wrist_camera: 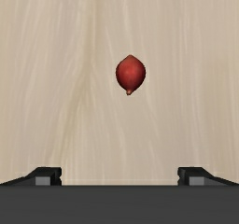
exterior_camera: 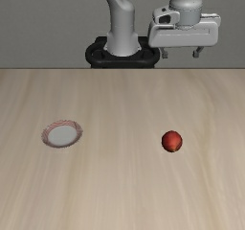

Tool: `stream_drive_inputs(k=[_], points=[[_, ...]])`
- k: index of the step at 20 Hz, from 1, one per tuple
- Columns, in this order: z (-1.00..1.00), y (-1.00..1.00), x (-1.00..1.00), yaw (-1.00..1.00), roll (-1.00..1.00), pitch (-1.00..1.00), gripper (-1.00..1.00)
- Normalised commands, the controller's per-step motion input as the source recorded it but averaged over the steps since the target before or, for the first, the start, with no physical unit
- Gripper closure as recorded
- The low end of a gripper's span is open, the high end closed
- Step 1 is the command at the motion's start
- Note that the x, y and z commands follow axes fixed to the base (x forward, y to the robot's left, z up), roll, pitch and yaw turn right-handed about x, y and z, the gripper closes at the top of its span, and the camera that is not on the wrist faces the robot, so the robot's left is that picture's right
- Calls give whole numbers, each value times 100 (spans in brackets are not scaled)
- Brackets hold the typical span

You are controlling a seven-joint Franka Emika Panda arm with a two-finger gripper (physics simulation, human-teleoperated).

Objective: Pick the onion and place it on the plate

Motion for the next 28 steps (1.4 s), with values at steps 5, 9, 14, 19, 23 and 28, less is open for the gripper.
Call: stream_drive_inputs(k=[5,9,14,19,23,28], points=[[0,0,100,0,0,0,-100],[0,-25,75,0,0,0,-100],[-80,-20,0,0,0,0,-100],[-100,0,0,0,0,0,-100],[-100,0,0,0,0,0,-100],[-100,0,0,0,0,0,-100]])
